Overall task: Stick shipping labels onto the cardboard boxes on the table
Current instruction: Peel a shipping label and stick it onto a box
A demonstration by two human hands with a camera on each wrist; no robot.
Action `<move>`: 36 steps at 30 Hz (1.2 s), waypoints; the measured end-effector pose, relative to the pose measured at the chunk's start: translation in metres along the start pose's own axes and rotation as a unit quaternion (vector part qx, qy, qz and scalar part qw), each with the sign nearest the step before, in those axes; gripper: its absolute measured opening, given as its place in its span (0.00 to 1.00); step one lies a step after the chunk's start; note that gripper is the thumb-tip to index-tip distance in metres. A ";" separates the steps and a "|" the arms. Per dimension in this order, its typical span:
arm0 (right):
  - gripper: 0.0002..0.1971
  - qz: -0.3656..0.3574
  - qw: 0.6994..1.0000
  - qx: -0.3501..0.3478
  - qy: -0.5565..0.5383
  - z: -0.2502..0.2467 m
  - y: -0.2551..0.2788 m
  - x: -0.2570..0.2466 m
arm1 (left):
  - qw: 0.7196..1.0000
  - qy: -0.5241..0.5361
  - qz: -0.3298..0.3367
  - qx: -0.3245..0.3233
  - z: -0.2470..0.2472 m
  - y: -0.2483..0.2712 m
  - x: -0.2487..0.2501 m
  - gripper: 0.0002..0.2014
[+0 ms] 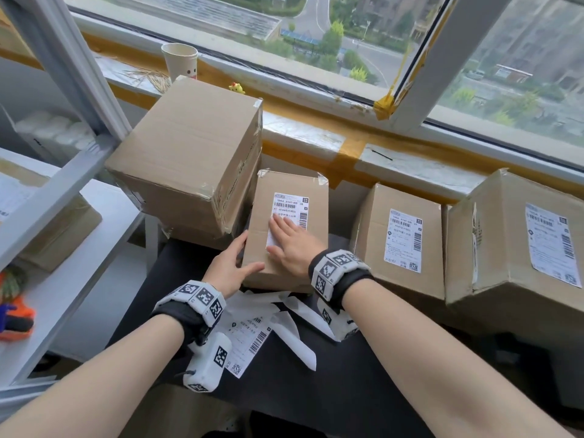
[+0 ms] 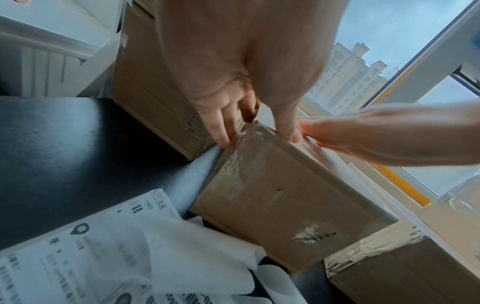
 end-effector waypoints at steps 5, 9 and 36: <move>0.31 -0.019 1.000 0.018 0.014 0.022 0.023 -0.008 | 1.000 -0.012 0.020 0.005 0.001 0.003 0.004 0.37; 0.31 0.049 0.996 0.069 0.000 0.016 0.042 0.016 | 0.999 -0.026 0.019 0.015 0.000 0.006 0.009 0.36; 0.25 0.142 0.773 0.404 -0.467 0.004 0.131 0.043 | 0.992 0.112 -0.044 -0.032 -0.008 0.028 0.029 0.29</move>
Point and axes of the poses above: each hand's wrist, its own y-axis away from the middle knuckle, its own z-axis out of the palm, x = y × z, the point moved 9 cm from there along -y, towards the middle knuckle, and after that the axes turned 11 degrees about -z, right-handed, at the moved point
